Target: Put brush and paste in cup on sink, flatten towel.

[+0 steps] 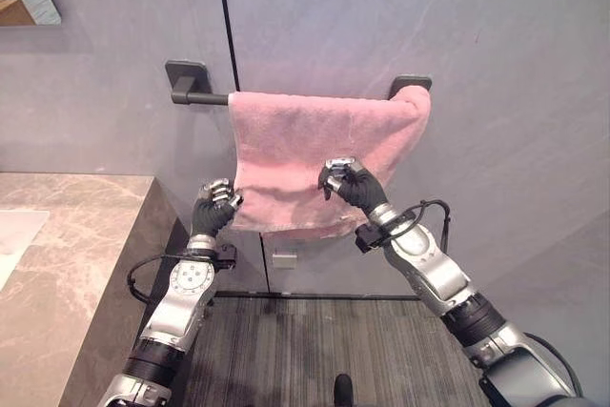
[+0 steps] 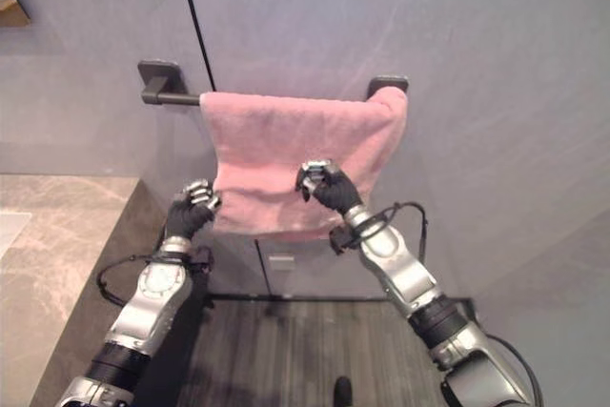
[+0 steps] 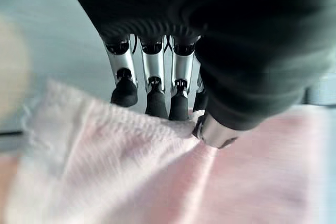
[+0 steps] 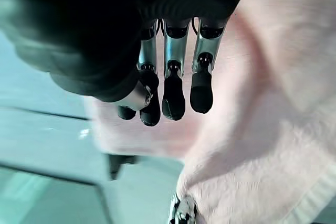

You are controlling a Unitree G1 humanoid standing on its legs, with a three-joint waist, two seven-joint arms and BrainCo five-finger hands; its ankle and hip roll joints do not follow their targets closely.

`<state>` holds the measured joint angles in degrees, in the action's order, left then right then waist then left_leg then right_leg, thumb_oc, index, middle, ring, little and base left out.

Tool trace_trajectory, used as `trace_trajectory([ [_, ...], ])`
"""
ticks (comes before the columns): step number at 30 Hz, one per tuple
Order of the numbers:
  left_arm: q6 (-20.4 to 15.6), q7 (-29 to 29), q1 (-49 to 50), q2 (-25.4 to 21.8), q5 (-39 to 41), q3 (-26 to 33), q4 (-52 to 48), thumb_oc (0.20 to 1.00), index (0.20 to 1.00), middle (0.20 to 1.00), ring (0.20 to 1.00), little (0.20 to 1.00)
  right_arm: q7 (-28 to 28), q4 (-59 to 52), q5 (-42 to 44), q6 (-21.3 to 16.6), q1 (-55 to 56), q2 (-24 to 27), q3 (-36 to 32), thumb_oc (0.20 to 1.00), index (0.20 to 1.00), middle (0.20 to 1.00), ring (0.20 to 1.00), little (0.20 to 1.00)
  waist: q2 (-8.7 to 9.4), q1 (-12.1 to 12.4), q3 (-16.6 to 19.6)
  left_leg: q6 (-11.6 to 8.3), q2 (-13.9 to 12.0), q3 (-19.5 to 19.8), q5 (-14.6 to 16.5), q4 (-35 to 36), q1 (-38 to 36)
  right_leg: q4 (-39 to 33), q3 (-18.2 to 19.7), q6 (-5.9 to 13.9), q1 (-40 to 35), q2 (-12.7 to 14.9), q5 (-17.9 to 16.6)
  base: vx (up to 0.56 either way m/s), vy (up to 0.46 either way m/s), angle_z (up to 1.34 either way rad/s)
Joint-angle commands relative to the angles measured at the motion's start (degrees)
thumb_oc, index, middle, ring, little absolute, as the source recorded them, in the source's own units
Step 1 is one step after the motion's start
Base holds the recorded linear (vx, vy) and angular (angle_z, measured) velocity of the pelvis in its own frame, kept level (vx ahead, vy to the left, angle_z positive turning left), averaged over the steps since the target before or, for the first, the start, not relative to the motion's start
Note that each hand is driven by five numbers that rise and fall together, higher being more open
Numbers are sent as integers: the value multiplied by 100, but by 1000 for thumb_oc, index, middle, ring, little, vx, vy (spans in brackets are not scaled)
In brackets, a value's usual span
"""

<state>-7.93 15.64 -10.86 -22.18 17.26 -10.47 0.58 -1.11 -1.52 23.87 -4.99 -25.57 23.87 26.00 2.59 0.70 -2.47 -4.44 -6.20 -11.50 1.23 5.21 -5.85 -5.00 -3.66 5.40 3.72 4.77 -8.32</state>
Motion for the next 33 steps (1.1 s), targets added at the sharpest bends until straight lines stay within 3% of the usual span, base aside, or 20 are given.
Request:
trace_trajectory([
  [1, -672, 135, -253, -315, 110, 316, -460, 200, 200, 200, 200, 200, 29, -688, 0, -655, -225, 31, -452, 200, 200, 200, 200, 200, 178, -36, 68, 179, 180, -93, -75, -21, -112, 259, -134, 400, -411, 337, 269, 0, 0, 0],
  [7, -921, 418, -52, -355, -124, 791, -1388, 200, 200, 200, 200, 200, 153, -1382, 201, -850, -220, 35, -483, 200, 200, 200, 200, 200, 222, -25, 95, 165, 166, -97, -52, -21, -123, 167, -157, 412, -477, 329, 260, 0, 0, 0],
  [16, -998, 902, 139, -458, -502, 1148, -1689, 200, 200, 200, 200, 200, 50, -886, 224, -698, -977, -91, 172, 200, 200, 200, 200, 200, 386, 214, 0, 157, 165, -83, -93, -21, 43, 62, -198, 451, -369, 336, 111, -17, -1, 0],
  [17, -987, 978, 143, -488, -546, 1190, -1644, 200, 200, 200, 200, 200, 11, -802, 225, -677, -1109, -125, 248, 319, 319, 319, 319, 319, 418, 262, -34, 161, 176, -82, -102, -21, 89, 55, -203, 462, -327, 341, 78, -46, 11, 0],
  [21, -959, 1060, 176, -504, -596, 1220, -1506, 200, 200, 200, 200, 200, -6, -678, 176, -609, -1227, -182, 370, 332, 332, 332, 332, 332, 460, 342, -92, 172, 193, -88, -116, -21, 162, 38, -195, 486, -254, 360, 30, -32, 16, 1],
  [22, -933, 1095, 236, -505, -572, 1258, -1346, 200, 200, 200, 200, 200, -4, -487, 134, -542, -1229, -197, 412, 492, 492, 492, 492, 492, 482, 388, -131, 183, 220, -125, -119, -21, 215, 23, -180, 517, -195, 388, -29, -32, 28, -1],
  [23, -938, 1094, 234, -506, -569, 1257, -1339, 200, 200, 200, 200, 200, -4, -482, 133, -544, -1231, -199, 414, 589, 589, 589, 589, 589, 484, 391, -128, 184, 221, -130, -119, -21, 218, 22, -174, 519, -190, 389, -31, -37, 43, -2],
  [24, -918, 1079, 262, -494, -525, 1230, -1223, 200, 200, 200, 200, 200, -16, -462, 35, -515, -1206, -174, 408, 1000, 1000, 1000, 1000, 1000, 486, 394, -130, 190, 230, -148, -118, -21, 232, 23, -165, 528, -166, 393, -46, -8, 31, -3],
  [33, -471, 533, 407, -356, -269, 672, -30, 200, 200, 200, 200, 200, -24, -288, -289, -384, -153, -76, -27, 1000, 1000, 1000, 1000, 1000, 428, 208, -136, 249, 297, -280, -63, -21, 171, 36, -21, 584, -99, 441, -135, 10, 42, -7],
])
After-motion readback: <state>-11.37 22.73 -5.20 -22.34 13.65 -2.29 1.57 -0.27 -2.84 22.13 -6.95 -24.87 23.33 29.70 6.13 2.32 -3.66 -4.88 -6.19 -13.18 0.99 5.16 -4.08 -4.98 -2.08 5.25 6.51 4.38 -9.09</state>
